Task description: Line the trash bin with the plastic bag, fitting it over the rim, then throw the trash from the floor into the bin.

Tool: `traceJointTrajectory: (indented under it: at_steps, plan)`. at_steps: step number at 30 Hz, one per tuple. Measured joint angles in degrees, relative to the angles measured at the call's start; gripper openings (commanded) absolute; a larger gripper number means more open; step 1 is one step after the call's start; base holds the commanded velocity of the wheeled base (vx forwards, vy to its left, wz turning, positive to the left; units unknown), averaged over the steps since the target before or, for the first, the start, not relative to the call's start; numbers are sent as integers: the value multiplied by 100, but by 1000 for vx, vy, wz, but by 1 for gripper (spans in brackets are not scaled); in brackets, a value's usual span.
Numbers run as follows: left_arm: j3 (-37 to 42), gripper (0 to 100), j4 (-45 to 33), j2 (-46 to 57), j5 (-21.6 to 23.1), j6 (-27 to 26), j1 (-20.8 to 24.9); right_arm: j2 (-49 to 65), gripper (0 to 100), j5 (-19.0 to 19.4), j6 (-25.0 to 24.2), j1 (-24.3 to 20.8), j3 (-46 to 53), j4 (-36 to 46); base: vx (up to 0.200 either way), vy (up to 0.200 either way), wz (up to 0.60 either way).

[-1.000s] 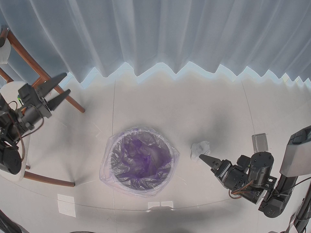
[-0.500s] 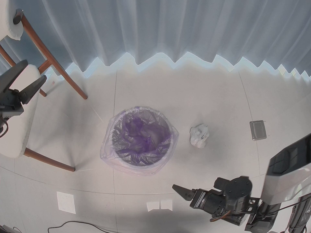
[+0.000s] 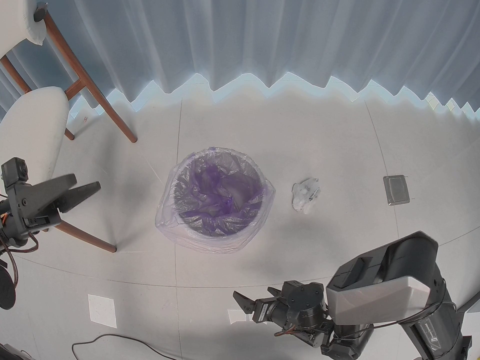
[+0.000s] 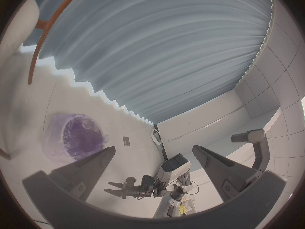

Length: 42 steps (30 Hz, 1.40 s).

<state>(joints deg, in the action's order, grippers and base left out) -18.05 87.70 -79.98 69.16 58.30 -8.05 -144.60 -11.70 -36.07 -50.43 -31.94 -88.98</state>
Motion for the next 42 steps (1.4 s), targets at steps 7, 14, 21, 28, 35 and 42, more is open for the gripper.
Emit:
traceJointTrajectory:
  at_steps: [7, 14, 21, 28, 35, 42]
  plan:
    - [188, 100, 57, -424, 23, -257, 96, -435, 100, 646, 301, 160, -885, 7, 0, 0, 0]
    - [224, 100, 71, -601, 26, -285, 122, -727, 100, 1115, 863, 418, -1707, 2, 0, 0, 0]
    - [249, 100, 71, -653, 26, -295, 204, -807, 100, 1375, 1108, 694, -2258, 2, 0, 0, 0]
    - [266, 100, 71, -670, 28, -295, 282, -818, 100, 1391, 1204, 831, -2423, 0, 0, 0, 0]
    - [296, 100, 68, -684, 26, -312, 347, -855, 100, 1391, 1248, 895, -2516, 0, 0, 0, 0]
    - [321, 100, 68, -686, 28, -315, 402, -984, 100, 1389, 1211, 906, -2734, 0, 0, 0, 0]
